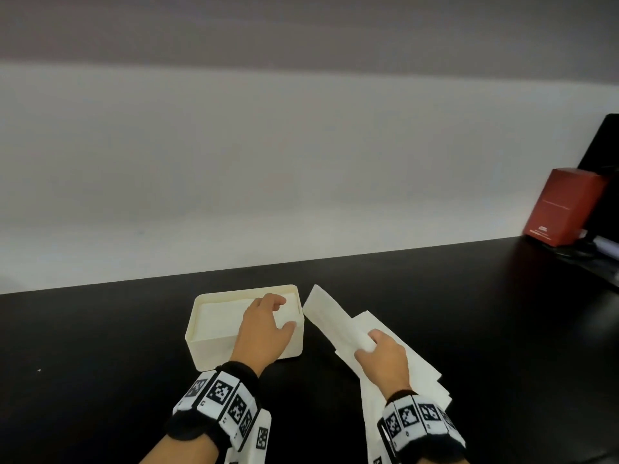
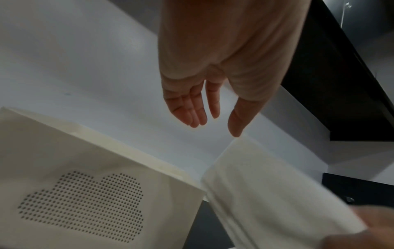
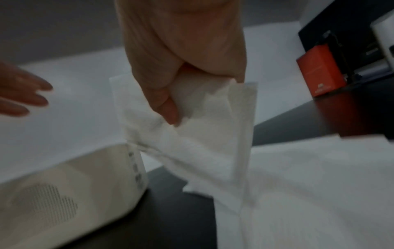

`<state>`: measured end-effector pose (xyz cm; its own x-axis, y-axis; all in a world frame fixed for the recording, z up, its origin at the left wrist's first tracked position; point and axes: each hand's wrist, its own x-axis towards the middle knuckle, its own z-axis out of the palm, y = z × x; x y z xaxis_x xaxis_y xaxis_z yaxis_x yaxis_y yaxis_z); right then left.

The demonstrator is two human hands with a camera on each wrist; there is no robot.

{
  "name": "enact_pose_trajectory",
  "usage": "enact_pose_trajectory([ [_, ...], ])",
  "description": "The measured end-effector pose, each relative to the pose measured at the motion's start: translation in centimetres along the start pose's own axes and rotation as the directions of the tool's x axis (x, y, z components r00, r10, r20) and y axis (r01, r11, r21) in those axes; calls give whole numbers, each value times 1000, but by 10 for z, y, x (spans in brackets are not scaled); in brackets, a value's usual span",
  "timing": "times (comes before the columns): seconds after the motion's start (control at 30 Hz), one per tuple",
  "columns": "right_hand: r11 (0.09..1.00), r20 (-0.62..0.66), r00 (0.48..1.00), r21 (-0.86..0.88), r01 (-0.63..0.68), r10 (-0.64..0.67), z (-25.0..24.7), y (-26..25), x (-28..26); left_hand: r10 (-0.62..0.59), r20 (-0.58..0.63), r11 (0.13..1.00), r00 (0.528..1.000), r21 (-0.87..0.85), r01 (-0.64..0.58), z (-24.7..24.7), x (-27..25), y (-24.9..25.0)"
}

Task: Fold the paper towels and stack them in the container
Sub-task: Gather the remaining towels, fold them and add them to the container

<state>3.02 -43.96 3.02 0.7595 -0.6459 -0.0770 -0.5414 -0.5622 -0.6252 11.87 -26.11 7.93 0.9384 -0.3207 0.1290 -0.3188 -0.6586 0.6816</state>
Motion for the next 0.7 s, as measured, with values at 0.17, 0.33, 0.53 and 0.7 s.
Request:
enact_pose_trajectory([
  [0.17,971,109,966,-17,238,-235,-47,-5,-11,46,84,988,995,-154,-33,-3,-2,11],
  [0.33,939,231,935,-151,309,-270,-50,-3,-13,-16,263,968,965,-236,81,19,-14,4],
  [0.53,954,257,961,-249,166,-100,-34,21,-9,-111,292,937,950,-289,198,41,-29,-27],
  [0.7,992,250,968,129,0,-33,-22,36,-10,-152,324,855,934,-432,288,41,-30,-48],
])
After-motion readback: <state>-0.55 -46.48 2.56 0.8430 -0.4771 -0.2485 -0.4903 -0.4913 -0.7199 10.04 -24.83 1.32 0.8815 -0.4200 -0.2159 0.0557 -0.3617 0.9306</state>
